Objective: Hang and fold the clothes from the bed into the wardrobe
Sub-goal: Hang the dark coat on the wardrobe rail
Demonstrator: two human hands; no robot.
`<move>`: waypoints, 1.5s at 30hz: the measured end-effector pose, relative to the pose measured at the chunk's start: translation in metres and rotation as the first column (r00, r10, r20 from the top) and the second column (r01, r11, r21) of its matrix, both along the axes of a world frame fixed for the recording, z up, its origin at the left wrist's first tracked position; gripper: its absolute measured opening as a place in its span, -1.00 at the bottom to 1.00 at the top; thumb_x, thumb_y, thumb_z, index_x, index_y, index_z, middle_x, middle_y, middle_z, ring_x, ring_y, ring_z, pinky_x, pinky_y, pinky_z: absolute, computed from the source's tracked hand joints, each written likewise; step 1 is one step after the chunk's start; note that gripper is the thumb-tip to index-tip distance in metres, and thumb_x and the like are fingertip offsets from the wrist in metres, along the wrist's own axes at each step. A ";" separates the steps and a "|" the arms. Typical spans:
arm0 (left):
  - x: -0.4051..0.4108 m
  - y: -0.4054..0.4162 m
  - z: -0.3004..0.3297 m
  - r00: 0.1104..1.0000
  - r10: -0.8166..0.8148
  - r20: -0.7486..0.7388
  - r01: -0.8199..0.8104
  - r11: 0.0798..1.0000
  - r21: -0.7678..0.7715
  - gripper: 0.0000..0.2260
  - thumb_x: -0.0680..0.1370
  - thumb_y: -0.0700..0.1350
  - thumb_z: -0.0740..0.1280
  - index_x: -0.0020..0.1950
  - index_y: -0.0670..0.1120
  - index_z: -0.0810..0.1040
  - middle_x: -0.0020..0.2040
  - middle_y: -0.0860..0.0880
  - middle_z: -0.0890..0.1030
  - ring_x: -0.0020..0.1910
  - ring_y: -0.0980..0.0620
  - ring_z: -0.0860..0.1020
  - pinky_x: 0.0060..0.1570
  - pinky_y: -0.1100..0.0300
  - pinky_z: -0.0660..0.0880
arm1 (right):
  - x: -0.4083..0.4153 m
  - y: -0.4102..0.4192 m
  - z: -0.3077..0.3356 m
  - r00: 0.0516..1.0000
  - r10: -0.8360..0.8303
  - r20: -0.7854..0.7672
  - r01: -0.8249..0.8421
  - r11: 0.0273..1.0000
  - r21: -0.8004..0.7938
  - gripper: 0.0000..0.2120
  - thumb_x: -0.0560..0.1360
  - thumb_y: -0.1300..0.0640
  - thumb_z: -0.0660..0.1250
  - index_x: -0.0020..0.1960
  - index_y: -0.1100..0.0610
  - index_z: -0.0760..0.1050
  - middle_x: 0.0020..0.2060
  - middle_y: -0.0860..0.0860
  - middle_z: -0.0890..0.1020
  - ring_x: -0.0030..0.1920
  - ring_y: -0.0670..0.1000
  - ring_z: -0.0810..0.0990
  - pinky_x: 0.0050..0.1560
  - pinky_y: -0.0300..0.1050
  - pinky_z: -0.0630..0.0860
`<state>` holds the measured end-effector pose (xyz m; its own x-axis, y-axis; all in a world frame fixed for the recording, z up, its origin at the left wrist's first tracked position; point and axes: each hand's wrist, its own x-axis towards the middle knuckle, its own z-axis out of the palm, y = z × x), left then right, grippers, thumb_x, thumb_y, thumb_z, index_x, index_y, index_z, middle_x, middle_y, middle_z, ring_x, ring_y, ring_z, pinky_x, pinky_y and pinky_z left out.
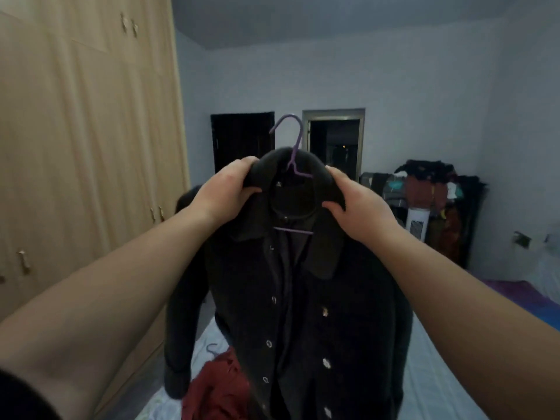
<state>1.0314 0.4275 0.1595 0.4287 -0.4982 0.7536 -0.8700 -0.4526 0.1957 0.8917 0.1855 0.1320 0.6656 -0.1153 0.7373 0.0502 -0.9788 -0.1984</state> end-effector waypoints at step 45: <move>-0.104 0.722 -0.011 0.470 0.843 -0.261 -0.826 0.525 0.207 -0.43 0.51 0.01 0.46 0.48 0.09 0.33 0.32 0.07 0.52 0.25 0.11 0.49 0.21 0.29 0.36 | 0.179 0.708 0.021 0.496 0.839 -0.223 -0.868 0.484 -0.112 -0.66 0.53 -0.26 0.25 0.24 -0.17 0.45 -0.02 -0.10 0.67 0.03 0.06 0.64 -0.14 -0.11 0.46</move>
<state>0.9273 1.1492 0.1483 0.8478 0.1894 0.4954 0.0258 -0.9477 0.3182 1.0711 0.8932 0.1530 0.4407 0.6865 0.5784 0.8719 -0.4806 -0.0940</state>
